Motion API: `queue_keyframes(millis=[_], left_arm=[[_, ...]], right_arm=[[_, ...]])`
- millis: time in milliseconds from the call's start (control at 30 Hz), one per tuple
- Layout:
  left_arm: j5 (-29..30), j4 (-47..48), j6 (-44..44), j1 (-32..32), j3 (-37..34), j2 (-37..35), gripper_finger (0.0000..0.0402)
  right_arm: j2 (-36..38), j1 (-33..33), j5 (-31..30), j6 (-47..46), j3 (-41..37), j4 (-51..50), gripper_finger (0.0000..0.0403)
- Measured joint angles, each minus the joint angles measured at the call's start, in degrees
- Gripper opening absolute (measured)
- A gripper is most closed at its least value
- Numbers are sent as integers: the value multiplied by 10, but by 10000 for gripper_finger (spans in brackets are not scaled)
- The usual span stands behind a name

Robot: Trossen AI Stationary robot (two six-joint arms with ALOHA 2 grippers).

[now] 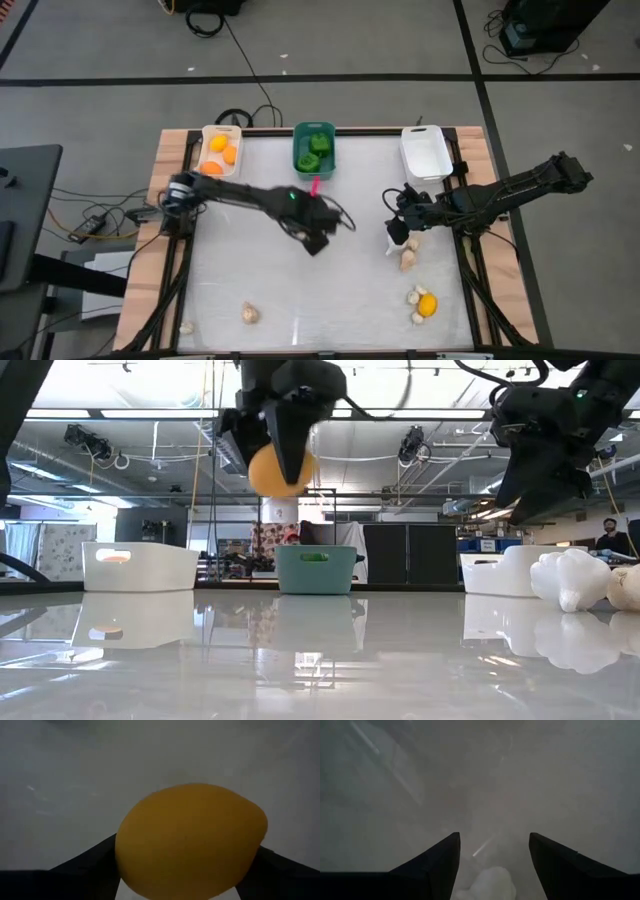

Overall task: Sort produce into baskets
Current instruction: Put the left yellow lemon into the left white bin

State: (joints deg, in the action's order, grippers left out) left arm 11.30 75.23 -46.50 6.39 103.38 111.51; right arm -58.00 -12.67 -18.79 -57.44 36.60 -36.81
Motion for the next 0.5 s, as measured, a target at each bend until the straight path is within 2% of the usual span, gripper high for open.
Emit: queue_keyframes(millis=[133,233,500], left_arm=[[40,28,2,-38,-15,-49,308],[45,27,19,-65,-36,-77,308],[44,-1,113,-167,-157,-173,308]], right_arm=[[0,0,4,0,0,19,248],[0,0,3,3,0,41,248],[0,5,-7,-7,0,54,248]])
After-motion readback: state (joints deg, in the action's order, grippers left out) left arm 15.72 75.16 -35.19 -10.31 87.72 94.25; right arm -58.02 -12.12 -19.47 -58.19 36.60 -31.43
